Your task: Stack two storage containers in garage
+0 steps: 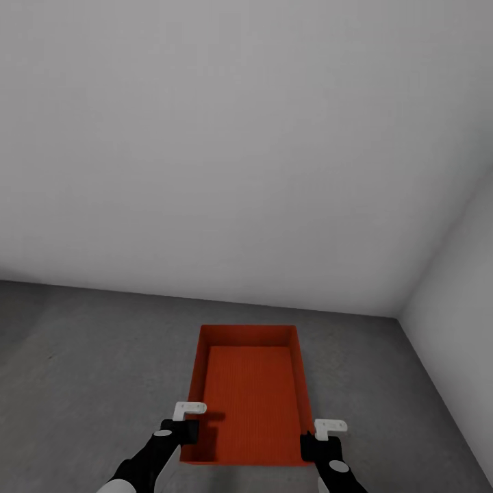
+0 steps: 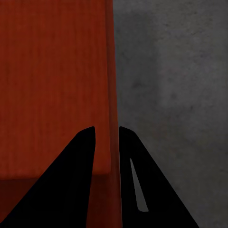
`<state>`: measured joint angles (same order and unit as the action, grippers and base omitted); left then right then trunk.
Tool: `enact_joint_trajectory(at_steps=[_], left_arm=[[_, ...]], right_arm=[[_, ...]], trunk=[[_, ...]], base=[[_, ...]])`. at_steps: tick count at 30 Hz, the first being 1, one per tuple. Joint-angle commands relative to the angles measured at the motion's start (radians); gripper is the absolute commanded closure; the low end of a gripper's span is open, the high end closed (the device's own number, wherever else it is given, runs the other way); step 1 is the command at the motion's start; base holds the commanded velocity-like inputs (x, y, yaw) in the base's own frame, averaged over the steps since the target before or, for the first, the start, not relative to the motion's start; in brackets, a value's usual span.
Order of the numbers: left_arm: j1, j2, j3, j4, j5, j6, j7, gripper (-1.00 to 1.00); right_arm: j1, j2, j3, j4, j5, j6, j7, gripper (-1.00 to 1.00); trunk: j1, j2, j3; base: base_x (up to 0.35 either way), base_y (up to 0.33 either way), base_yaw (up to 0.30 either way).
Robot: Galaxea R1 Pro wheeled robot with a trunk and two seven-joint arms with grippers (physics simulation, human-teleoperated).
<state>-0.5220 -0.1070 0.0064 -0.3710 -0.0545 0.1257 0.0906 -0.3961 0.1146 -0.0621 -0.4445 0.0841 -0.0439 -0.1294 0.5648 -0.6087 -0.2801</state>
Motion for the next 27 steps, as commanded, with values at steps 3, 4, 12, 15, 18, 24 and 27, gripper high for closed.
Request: enact_joint_trajectory(at_steps=[3, 4, 12, 15, 18, 24, 27], left_arm=[[0.000, -0.030, -0.020, -0.003, 0.002, 0.006, -0.042, 1.00], [0.000, -0.030, -0.020, -0.003, 0.002, 0.006, -0.042, 1.00], [0.000, -0.030, -0.020, -0.003, 0.002, 0.005, -0.042, 1.00], [0.000, -0.030, -0.020, -0.003, 0.002, 0.005, -0.042, 1.00], [0.000, -0.030, -0.020, -0.003, 0.002, 0.005, -0.042, 1.00], [0.000, -0.030, -0.020, -0.003, 0.002, 0.006, -0.043, 1.00], [0.000, -0.030, -0.020, -0.003, 0.002, 0.006, -0.043, 1.00]], right_arm=[[-0.001, 0.002, -0.018, 0.003, 0.004, -0.004, -0.015, 1.00], [-0.001, 0.002, -0.018, 0.003, 0.005, -0.004, -0.015, 1.00], [-0.001, 0.002, -0.018, 0.003, 0.004, -0.004, -0.014, 1.00], [-0.001, 0.002, -0.018, 0.003, 0.004, -0.004, -0.014, 1.00], [-0.001, 0.002, -0.018, 0.003, 0.003, -0.004, -0.014, 1.00], [-0.001, 0.002, -0.018, 0.003, 0.003, -0.004, -0.015, 1.00], [-0.001, 0.002, -0.018, 0.003, 0.003, -0.004, -0.015, 1.00]], trunk=[[0.012, -0.023, -0.011], [0.016, -0.030, -0.014], [0.046, -0.086, -0.039], [0.058, -0.107, -0.048], [0.069, -0.128, -0.058], [0.092, -0.170, -0.078], [0.104, -0.191, -0.090]], base=[[0.000, 0.000, 0.000], [0.000, 0.000, 0.000], [0.000, 0.000, 0.000], [0.000, 0.000, 0.000], [0.000, 0.000, 0.000], [0.000, 0.000, -0.035], [0.000, 0.000, -0.092]])
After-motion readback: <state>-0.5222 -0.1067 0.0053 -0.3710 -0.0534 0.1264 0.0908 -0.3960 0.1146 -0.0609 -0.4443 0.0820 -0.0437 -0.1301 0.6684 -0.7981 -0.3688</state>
